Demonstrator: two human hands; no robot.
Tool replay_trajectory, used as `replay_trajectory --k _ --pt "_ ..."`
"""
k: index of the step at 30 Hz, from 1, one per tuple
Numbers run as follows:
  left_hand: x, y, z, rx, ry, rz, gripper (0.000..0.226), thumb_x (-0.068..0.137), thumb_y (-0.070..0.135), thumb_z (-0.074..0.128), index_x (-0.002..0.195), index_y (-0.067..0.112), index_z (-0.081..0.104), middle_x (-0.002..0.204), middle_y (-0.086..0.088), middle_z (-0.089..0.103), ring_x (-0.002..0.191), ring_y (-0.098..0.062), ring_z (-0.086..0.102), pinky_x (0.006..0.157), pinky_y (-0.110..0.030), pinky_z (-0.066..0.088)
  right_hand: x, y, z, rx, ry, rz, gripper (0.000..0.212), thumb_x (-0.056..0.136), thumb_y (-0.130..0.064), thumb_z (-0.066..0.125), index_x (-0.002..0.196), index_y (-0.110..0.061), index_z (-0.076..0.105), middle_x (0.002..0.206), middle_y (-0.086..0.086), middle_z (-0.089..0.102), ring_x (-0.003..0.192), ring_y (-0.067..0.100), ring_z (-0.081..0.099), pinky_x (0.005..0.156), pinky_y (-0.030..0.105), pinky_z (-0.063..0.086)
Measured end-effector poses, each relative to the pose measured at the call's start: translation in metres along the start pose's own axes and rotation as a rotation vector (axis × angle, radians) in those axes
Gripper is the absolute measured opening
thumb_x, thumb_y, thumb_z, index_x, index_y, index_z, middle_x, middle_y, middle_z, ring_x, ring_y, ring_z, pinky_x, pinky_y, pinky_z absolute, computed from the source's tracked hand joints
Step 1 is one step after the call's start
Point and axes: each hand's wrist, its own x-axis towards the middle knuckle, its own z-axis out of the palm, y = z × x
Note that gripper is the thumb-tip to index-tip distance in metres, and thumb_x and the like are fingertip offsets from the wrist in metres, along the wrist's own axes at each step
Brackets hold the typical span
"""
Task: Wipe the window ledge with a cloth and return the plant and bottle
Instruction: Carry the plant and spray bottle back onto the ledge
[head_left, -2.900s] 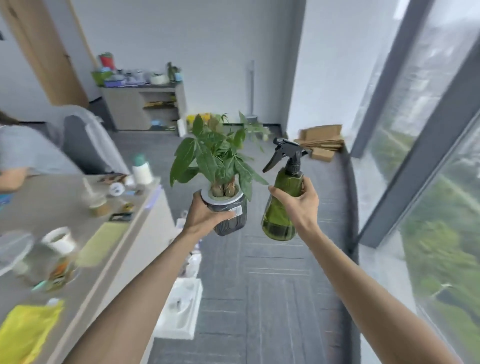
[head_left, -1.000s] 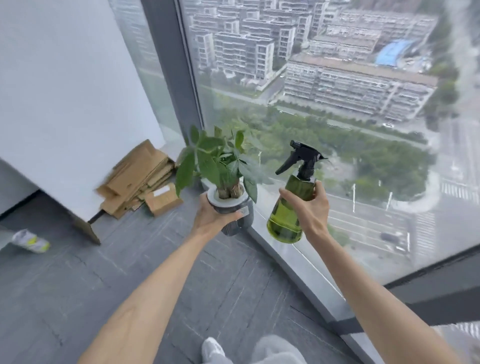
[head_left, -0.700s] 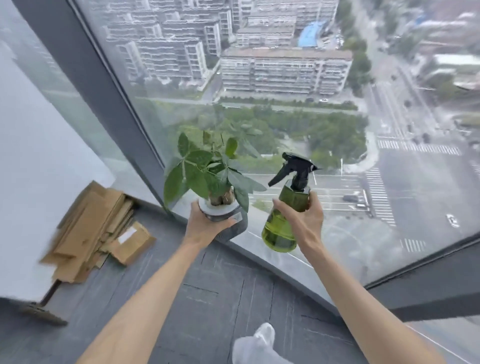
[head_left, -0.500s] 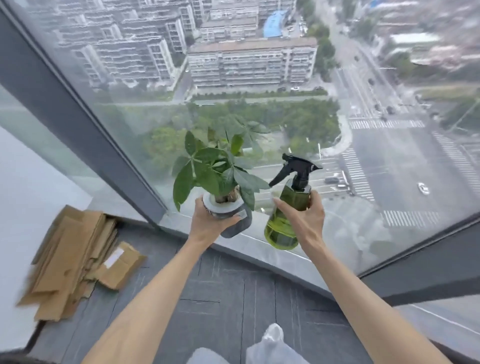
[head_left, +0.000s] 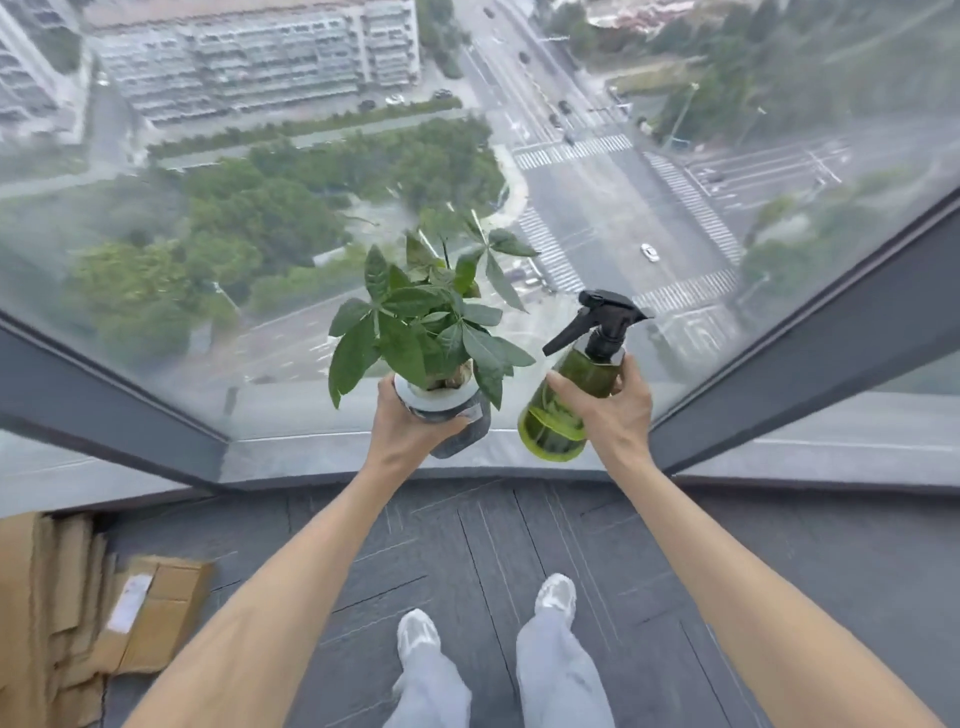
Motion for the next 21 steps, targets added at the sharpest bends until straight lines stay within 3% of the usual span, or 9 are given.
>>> replay_trajectory --k 2,5,8,14,18,21 --pt "0.005 -0.015 0.006 -0.007 -0.036 0.010 0.069 0.054 0.022 0.097 0.097 0.032 0.044 0.101 0.008 0.061 0.091 0.008 0.062 0.074 -0.017 0.052 -0.005 0.016 0.003 -0.032 0.030 0.014 0.050 0.062 -0.040 0.090 0.099 -0.024 0.061 0.095 -0.007 0.072 0.090 0.010 0.068 0.085 0.040 0.058" --pt "0.015 -0.042 0.020 0.033 -0.104 -0.015 0.087 0.047 0.045 0.096 0.114 0.025 0.043 0.110 0.006 0.062 0.101 -0.006 0.063 0.081 -0.028 0.053 -0.003 0.047 0.006 -0.067 0.083 0.042 0.048 0.061 -0.041 0.090 0.096 -0.025 0.061 0.093 -0.009 0.072 0.092 0.010 0.067 0.088 0.040 0.056" --pt "0.027 -0.077 0.042 0.090 -0.143 0.011 0.100 0.040 0.063 0.091 0.121 0.027 0.044 0.115 0.008 0.063 0.104 -0.009 0.063 0.086 -0.035 0.056 0.009 0.090 0.010 -0.084 0.107 0.056 0.048 0.060 -0.042 0.090 0.096 -0.029 0.062 0.095 -0.011 0.071 0.093 0.009 0.067 0.090 0.041 0.055" --pt "0.059 -0.154 0.108 0.104 -0.163 0.044 0.095 0.049 0.044 0.095 0.123 0.026 0.039 0.119 0.007 0.058 0.106 -0.010 0.059 0.080 -0.022 0.048 0.043 0.205 0.014 -0.087 0.195 0.067 0.057 0.057 -0.050 0.088 0.104 -0.030 0.062 0.098 -0.014 0.071 0.096 0.008 0.066 0.091 0.040 0.055" --pt "0.095 -0.240 0.183 0.079 -0.131 0.109 0.076 0.048 0.035 0.098 0.103 0.031 0.044 0.104 0.009 0.061 0.095 -0.006 0.063 0.077 -0.024 0.052 0.078 0.325 0.022 -0.080 0.199 0.033 0.052 0.064 -0.041 0.089 0.104 -0.026 0.061 0.095 -0.017 0.066 0.090 -0.005 0.060 0.086 0.030 0.052" --pt "0.124 -0.305 0.235 0.085 -0.122 0.126 0.077 0.049 0.035 0.097 0.104 0.029 0.044 0.103 0.008 0.059 0.093 -0.008 0.062 0.081 -0.033 0.055 0.106 0.412 0.028 -0.106 0.206 -0.008 0.052 0.064 -0.042 0.089 0.103 -0.024 0.060 0.096 -0.011 0.067 0.091 0.007 0.062 0.084 0.029 0.049"
